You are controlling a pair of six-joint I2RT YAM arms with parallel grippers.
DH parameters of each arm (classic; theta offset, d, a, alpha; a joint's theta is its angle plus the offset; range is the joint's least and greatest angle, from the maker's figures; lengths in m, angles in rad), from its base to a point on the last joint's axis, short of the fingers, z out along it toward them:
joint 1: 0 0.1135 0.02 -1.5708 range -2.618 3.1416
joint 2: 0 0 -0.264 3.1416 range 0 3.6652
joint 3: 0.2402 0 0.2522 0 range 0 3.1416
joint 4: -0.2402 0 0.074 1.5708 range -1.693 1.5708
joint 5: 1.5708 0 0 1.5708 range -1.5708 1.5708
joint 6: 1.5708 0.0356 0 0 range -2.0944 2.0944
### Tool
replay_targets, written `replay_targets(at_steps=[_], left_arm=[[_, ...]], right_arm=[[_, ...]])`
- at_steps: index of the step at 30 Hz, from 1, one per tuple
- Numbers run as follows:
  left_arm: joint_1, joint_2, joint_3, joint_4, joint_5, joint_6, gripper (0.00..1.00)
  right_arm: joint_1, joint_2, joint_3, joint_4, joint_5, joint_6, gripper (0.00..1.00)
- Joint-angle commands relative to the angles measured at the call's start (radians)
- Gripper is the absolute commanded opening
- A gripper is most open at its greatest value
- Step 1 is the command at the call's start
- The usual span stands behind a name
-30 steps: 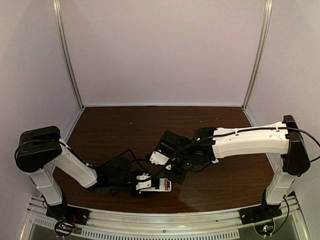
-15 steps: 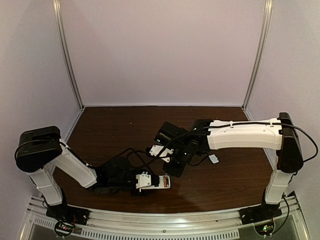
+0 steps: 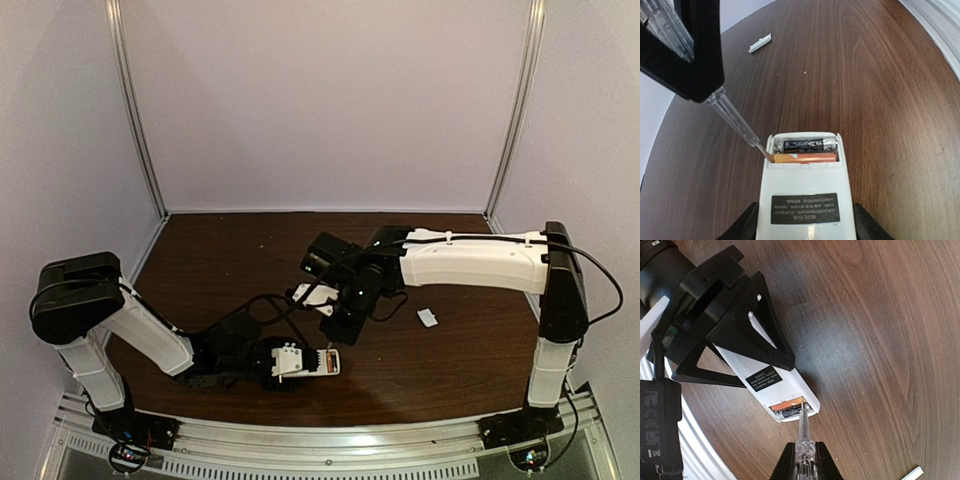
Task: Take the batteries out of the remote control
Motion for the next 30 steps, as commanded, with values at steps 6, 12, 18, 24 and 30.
replay_targets(at_steps=[6,12,18,24,30], left_arm=[[0.001,-0.037,0.009,0.153,0.007,0.03,0.0],[0.001,-0.038,0.009,0.151,0.007,0.032,0.0],[0.001,-0.038,0.008,0.151,0.008,0.032,0.0],[0.001,-0.037,0.008,0.151,0.012,0.033,0.0],[0.001,-0.038,0.007,0.151,0.009,0.033,0.0]], right_arm=[[-0.012,0.072,0.075,-0.046,0.023,-0.013,0.0],[-0.024,0.089,0.105,-0.041,0.026,0.0,0.0],[-0.036,0.104,0.128,-0.041,0.019,0.001,0.0],[-0.053,0.114,0.149,-0.021,0.031,0.014,0.0],[-0.067,0.146,0.204,-0.012,0.029,0.018,0.0]])
